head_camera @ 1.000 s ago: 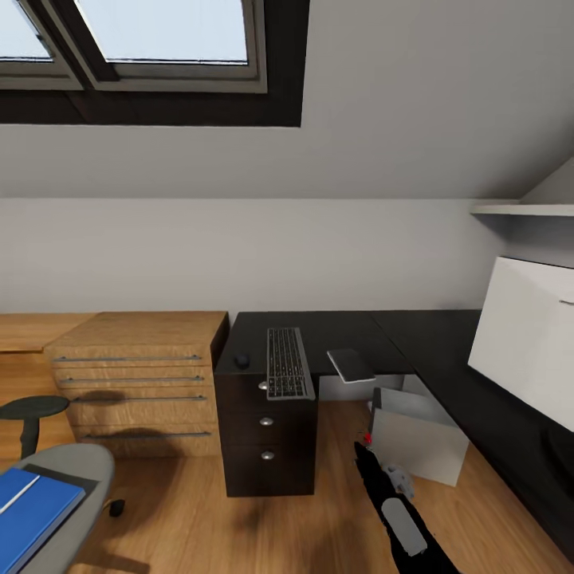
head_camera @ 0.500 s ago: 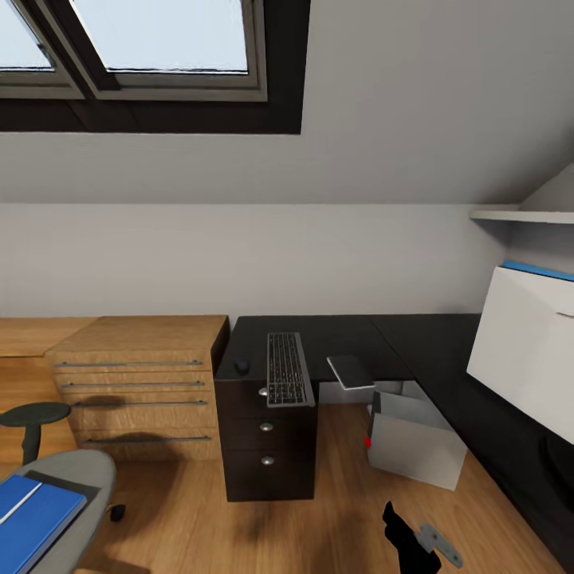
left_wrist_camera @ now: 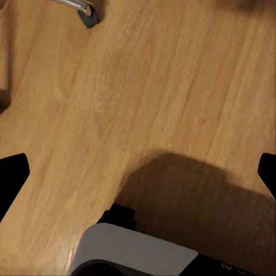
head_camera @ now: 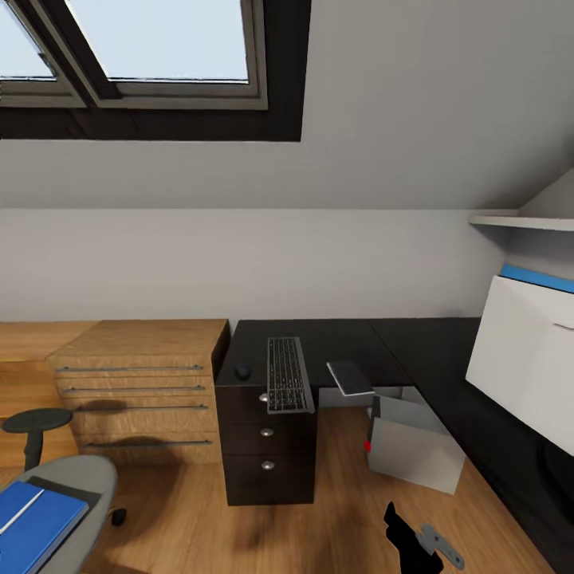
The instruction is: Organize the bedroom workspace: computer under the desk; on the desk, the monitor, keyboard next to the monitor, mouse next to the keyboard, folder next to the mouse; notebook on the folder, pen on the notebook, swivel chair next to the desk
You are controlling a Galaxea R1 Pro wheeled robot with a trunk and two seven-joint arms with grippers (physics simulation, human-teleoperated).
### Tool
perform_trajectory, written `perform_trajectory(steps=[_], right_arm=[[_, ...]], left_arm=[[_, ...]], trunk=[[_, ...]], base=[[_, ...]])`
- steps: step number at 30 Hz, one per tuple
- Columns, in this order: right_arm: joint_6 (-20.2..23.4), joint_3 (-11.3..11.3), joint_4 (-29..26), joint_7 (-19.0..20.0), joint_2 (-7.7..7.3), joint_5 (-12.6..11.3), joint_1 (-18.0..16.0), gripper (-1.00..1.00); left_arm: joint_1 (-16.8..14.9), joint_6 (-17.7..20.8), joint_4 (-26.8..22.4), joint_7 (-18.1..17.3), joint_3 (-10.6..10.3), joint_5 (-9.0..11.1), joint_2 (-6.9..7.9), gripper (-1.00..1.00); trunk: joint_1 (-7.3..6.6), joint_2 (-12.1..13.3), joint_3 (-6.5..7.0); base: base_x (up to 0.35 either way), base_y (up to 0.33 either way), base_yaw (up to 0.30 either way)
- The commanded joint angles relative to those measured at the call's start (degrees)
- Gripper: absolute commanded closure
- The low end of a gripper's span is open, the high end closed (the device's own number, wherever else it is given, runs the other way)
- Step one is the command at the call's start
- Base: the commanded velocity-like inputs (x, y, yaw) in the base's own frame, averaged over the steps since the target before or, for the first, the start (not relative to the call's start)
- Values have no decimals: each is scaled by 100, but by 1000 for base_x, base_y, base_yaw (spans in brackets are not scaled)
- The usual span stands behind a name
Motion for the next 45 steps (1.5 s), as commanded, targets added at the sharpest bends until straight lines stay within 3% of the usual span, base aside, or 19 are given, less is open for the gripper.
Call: perform_trajectory(steps=[1,10,18,45], right_arm=[[-56,-40,24,7,5,22,-3,-100],[-719,-22,303,14,41,38,-3,-100],[-747,-22,397,24,36,42,-3,-100],[-749,-22,446,23,43,42,-3,-100]], left_arm=[[-1,22,-10,45,-24,31,-1,-100],[-2,22,20,44,-24,27,-49,-100],[0,22,20,44,-24,27,-53,-100],[-2,20,20,44,-33,27,-56,-100]], trunk=[[-22,38,13],[-220,399,175],[-396,720,318],[-989,1803,803]], base=[[0,0,81],[0,0,210],[-170,0,64],[-330,0,2]])
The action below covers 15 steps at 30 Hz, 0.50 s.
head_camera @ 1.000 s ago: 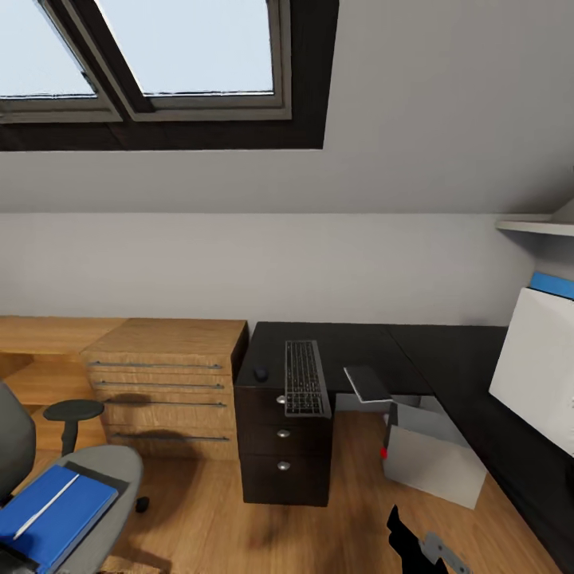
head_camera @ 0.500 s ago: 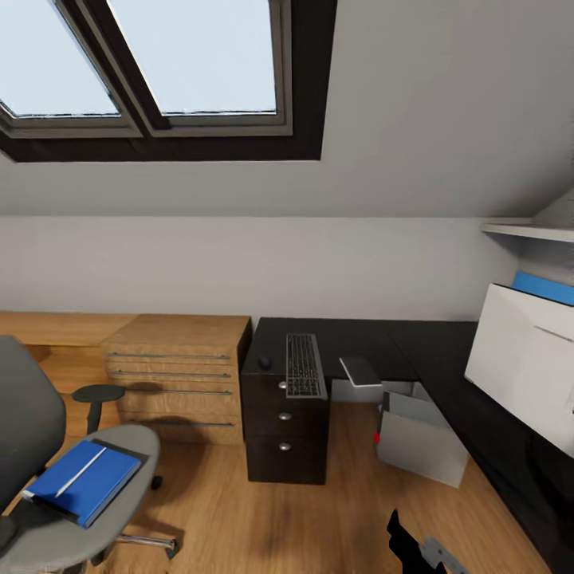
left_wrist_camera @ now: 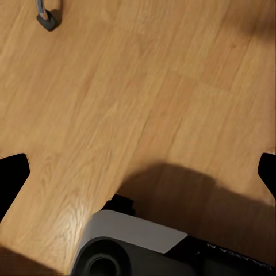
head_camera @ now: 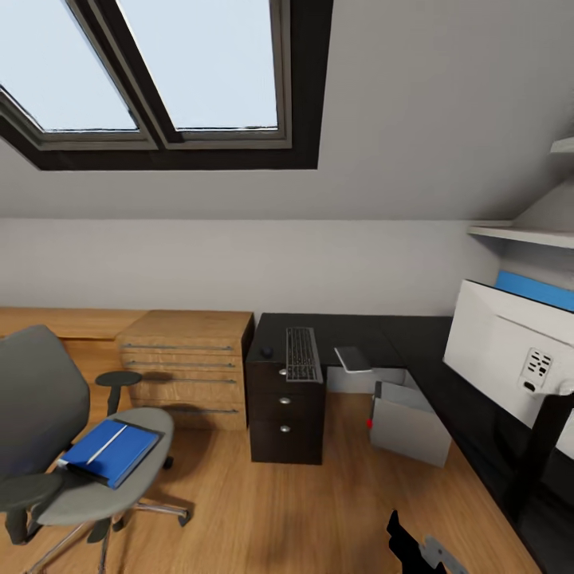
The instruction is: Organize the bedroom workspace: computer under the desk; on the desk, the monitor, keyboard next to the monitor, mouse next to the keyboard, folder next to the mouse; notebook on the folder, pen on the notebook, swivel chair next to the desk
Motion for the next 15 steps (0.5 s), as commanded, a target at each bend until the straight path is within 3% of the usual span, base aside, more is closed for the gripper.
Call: perform_trajectory(steps=[1,15], right_arm=[[-14,-46,1,8,3,24,-3,-100],[-23,-38,3,11,10,24,-3,-100]], left_arm=[[-1,22,-16,45,-24,33,8,-100],[-1,15,-16,45,-24,24,3,-100]], trunk=[[-26,37,13],[-333,598,264]], base=[[-336,-13,0],[-335,-123,0]])
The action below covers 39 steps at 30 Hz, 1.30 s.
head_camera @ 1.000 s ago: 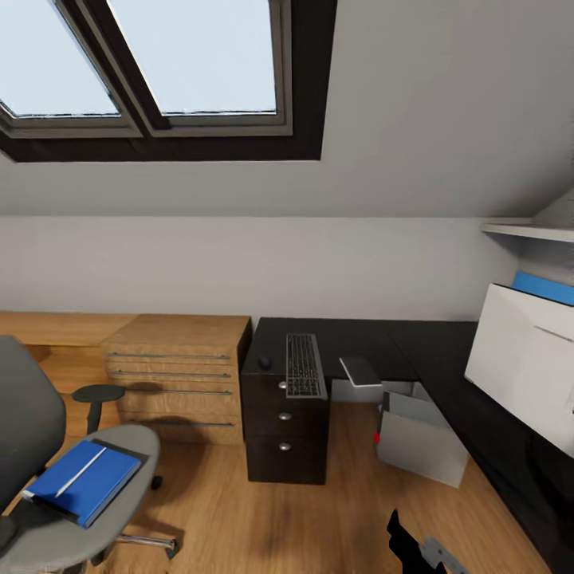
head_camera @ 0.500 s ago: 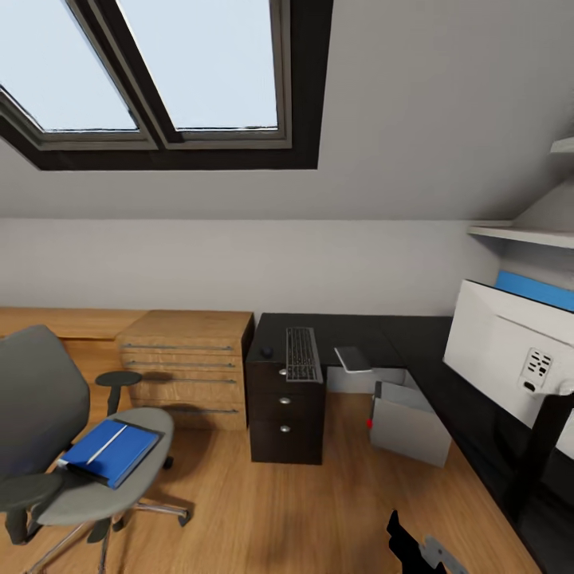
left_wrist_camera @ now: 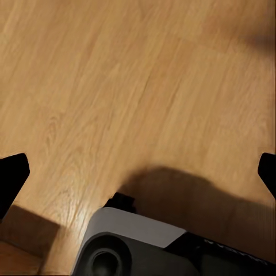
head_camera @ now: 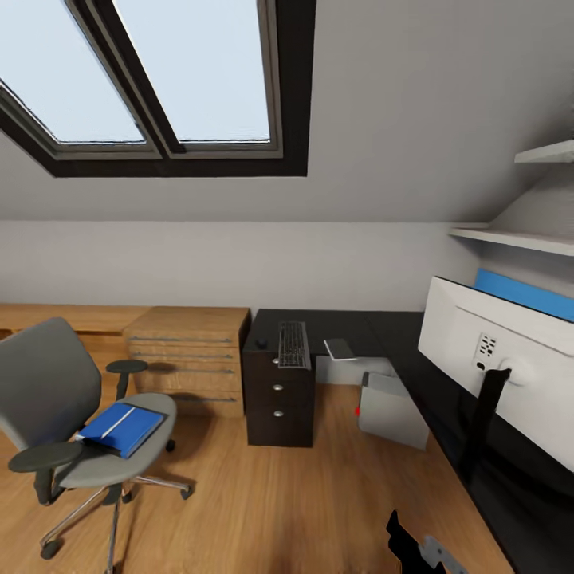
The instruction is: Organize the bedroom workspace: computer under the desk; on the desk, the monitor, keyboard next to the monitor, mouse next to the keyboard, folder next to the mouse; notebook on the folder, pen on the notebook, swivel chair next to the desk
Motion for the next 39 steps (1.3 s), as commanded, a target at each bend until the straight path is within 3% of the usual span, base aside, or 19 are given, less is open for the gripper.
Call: perform_trajectory(steps=[1,14,27,36,39], right_arm=[[-13,-46,0,9,1,24,-3,-100],[-13,-10,7,9,3,61,-3,-100],[-21,241,219,1,-3,794,-3,-100],[-15,253,242,0,-2,849,-3,-100],[-20,261,241,0,2,850,-3,-100]], left_arm=[[0,20,-17,46,-23,32,7,-100],[0,-116,-17,54,-23,39,8,-100],[0,-134,-17,55,-23,41,7,-100],[1,-135,-17,55,-23,36,14,-100],[2,-135,-17,55,-21,36,16,-100]], trunk=[[-25,36,12],[-311,558,245],[-597,1079,479],[-794,1440,640],[-794,1440,640]], base=[[-333,-172,0],[-311,-199,0],[-286,-232,0],[-284,-235,0],[-91,-72,0]])
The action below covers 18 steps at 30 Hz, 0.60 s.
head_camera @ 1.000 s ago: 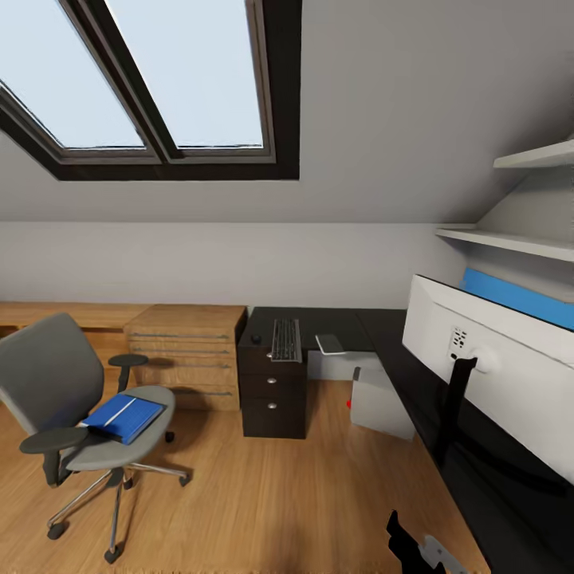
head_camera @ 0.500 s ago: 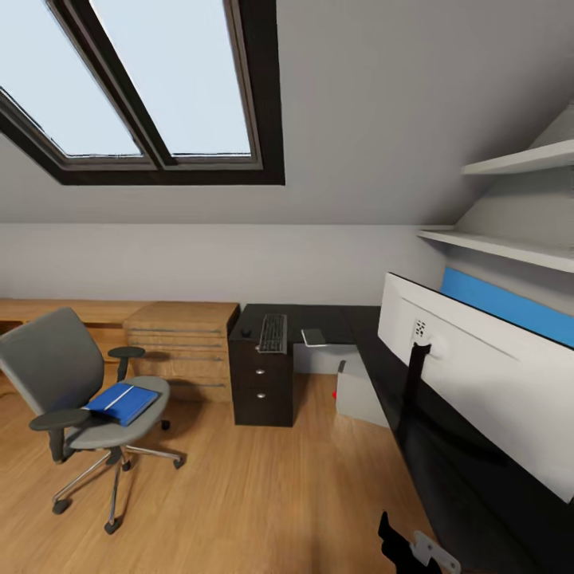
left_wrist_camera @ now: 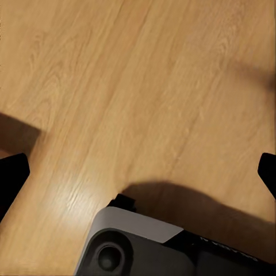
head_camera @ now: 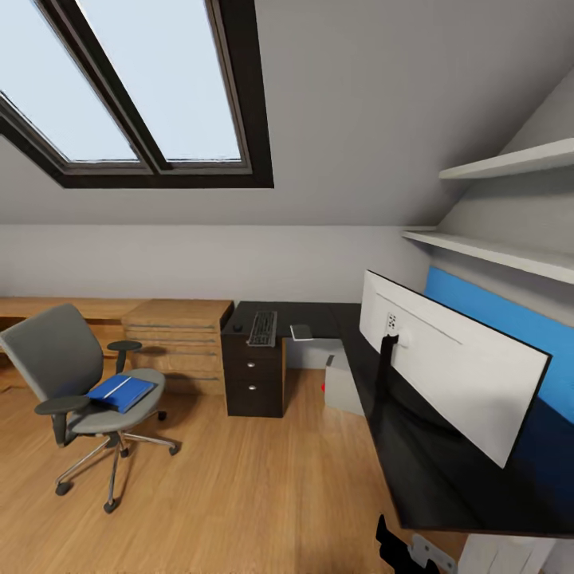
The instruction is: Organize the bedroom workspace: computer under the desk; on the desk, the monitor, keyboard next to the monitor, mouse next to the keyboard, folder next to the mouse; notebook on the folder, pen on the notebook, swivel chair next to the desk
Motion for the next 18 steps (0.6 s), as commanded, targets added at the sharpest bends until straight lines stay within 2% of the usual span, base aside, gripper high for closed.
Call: perform_trajectory(steps=[1,3,4,13,18], right_arm=[[-16,-47,3,8,3,23,-4,-100],[-15,-49,4,8,4,23,-4,-100],[-15,-45,-2,8,-1,26,-4,-100],[-14,-44,-2,8,-2,30,-4,-100],[-14,-44,-2,8,-3,32,-4,-100]], left_arm=[[-1,24,-17,45,-22,31,9,-100],[-2,24,-17,45,-20,31,12,-100],[-3,-107,-17,41,-21,29,33,-100],[-2,-204,-9,39,-25,35,32,-100],[-3,-210,-8,42,-24,35,33,-100]], trunk=[[1,-7,-8],[1,-7,-8],[1,-7,-15],[1,-7,-90],[1,-7,-134]], base=[[-36,-29,0],[-26,-21,0],[-263,0,0],[-286,0,0],[-110,0,0]])
